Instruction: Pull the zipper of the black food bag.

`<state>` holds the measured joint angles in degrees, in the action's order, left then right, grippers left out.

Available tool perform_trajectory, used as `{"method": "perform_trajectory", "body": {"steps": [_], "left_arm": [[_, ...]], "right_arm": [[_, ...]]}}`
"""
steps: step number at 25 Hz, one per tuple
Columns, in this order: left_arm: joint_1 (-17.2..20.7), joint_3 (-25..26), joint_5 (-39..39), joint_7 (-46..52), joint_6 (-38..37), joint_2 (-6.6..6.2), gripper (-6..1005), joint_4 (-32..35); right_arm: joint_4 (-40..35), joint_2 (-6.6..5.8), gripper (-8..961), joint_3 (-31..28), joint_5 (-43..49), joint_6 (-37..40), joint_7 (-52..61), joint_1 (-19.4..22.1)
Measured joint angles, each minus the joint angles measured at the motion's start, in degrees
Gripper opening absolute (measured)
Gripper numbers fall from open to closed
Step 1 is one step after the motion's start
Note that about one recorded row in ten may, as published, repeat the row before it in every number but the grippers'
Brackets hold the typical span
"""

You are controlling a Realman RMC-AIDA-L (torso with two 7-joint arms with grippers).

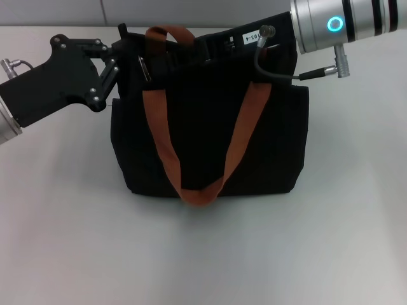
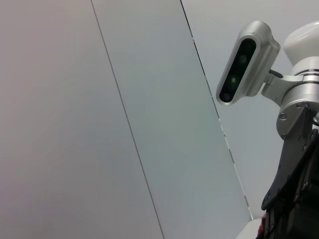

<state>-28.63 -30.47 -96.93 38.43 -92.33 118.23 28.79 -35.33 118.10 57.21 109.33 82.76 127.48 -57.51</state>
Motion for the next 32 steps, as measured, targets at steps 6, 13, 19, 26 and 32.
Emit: {"method": "perform_trajectory", "body": {"steps": [6, 13, 19, 26, 32], "left_arm": [[-0.50, -0.12, 0.00, 0.57, 0.03, -0.03, 32, 0.04], [-0.81, -0.20, -0.11, 1.31, -0.09, -0.03, 32, 0.04], [-1.07, -0.20, -0.10, 1.56, -0.13, -0.02, 33, 0.04], [-1.53, -0.20, -0.10, 2.69, -0.35, 0.06, 34, 0.06], [-1.60, -0.19, -0.06, 2.85, -0.38, 0.04, 34, 0.12]], "right_arm": [[0.00, 0.02, 284, 0.35, 0.40, -0.99, 0.52, -0.44], [0.00, 0.20, 286, 2.23, 0.88, -2.80, 0.68, -0.93], [-0.07, 0.75, 285, 2.66, 0.89, -3.38, 0.64, -1.84], [-0.10, 0.98, 285, 5.43, 0.86, -5.93, 0.69, -2.92], [-0.09, 1.07, 284, 5.60, 0.75, -6.50, 0.69, -3.28]]}}
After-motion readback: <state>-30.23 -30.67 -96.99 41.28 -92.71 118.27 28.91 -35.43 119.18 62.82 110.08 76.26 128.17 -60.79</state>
